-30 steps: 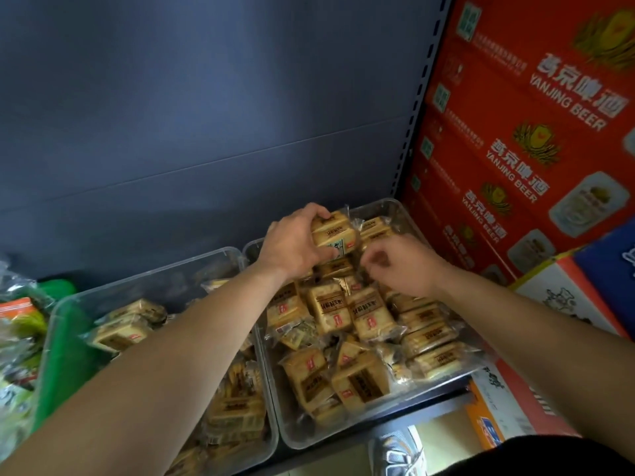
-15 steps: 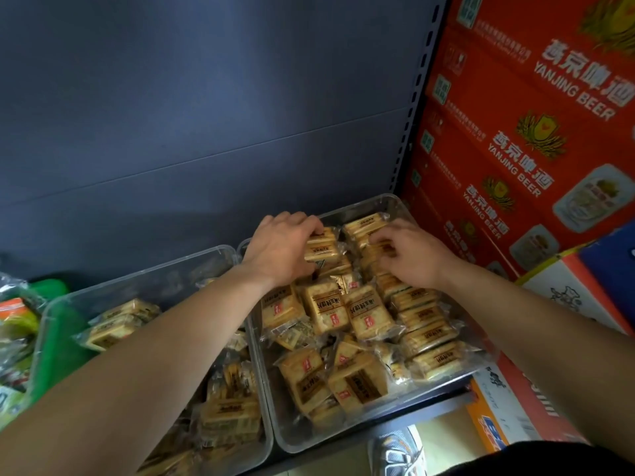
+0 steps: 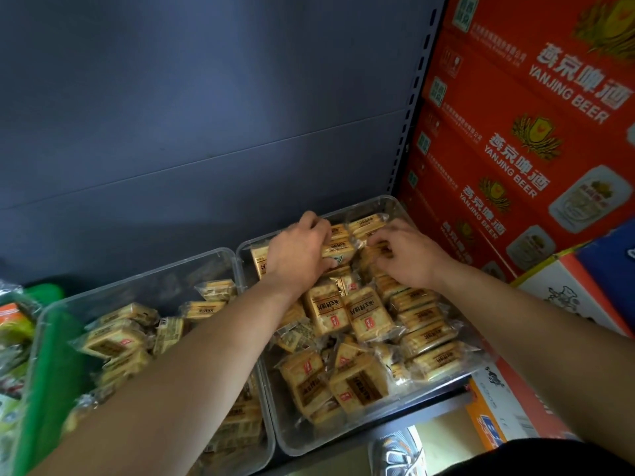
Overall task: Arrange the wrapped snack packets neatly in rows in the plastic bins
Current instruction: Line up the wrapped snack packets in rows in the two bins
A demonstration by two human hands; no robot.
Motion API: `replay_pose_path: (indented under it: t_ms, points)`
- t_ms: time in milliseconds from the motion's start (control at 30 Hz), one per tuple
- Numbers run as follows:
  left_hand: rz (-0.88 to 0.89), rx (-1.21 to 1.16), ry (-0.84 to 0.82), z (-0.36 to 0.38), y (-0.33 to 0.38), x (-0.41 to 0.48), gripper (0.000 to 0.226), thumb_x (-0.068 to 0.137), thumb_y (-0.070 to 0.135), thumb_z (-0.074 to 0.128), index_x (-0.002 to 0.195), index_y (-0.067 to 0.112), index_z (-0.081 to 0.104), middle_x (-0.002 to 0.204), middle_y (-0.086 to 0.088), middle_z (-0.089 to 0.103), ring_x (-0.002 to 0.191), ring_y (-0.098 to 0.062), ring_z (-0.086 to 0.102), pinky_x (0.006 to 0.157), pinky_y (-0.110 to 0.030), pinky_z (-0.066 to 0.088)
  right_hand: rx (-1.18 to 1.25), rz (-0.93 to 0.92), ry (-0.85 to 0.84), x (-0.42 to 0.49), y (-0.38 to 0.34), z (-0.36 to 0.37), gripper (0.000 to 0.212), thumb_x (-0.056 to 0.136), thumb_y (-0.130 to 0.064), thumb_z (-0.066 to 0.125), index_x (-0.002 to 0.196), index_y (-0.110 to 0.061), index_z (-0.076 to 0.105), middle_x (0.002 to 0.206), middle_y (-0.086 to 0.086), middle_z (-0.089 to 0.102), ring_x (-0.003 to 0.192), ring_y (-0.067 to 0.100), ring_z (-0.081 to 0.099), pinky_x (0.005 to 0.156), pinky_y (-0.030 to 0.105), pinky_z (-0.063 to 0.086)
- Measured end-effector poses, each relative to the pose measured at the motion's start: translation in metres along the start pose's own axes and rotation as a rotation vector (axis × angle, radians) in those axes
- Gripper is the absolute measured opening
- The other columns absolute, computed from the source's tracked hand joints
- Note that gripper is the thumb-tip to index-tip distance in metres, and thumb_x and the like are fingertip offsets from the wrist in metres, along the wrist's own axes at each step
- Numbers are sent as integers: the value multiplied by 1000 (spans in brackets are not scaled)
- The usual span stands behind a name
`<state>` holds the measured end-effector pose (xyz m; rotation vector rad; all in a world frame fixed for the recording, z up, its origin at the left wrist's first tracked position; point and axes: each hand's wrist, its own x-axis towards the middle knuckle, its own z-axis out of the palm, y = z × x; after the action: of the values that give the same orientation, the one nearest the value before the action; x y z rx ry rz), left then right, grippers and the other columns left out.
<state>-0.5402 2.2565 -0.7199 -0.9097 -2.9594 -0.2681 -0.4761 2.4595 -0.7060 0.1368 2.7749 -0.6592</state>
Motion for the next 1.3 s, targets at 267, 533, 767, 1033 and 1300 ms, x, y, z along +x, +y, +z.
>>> replay_pose_path:
  t_ms: [267,533,767,1033,1300]
  points:
    - [173,110,-160,-23,-19,4,37,91,56,64,120,34,65,128,10,58,114,-17,52,95,-36,45,-34,2,-18,-4,-2,2,47,96,-28,62,142,-24,53,144,0,38,137,24,40,116,37,34]
    - [19,-75,-206,-14,-5,6,30,88,31,75,116,20,69,123,3,56,107,-22,62,93,-37,51,-55,17,-18,-3,-6,2,48,96,-29,62,143,-24,51,147,2,37,139,27,37,116,38,34]
    - [24,-23,-274,-32,-2,3,42,90,45,71,127,26,65,129,2,61,115,-23,61,96,-42,53,-188,2,-43,-7,-29,-8,45,96,-26,58,140,-19,53,143,8,42,139,31,38,113,41,37]
    - [-138,-30,-256,-128,-47,-80,46,93,48,62,134,27,60,132,-1,62,122,-28,58,94,-40,51,-222,-178,17,-35,-143,-39,47,94,-32,58,139,-19,51,137,10,44,131,34,43,106,49,44]
    - [-468,-76,-283,-159,-125,-222,65,89,55,60,143,20,53,142,-10,58,134,-27,51,111,-36,41,-238,-364,-70,-71,-251,13,51,96,-36,56,143,-19,49,142,12,44,134,35,43,111,47,40]
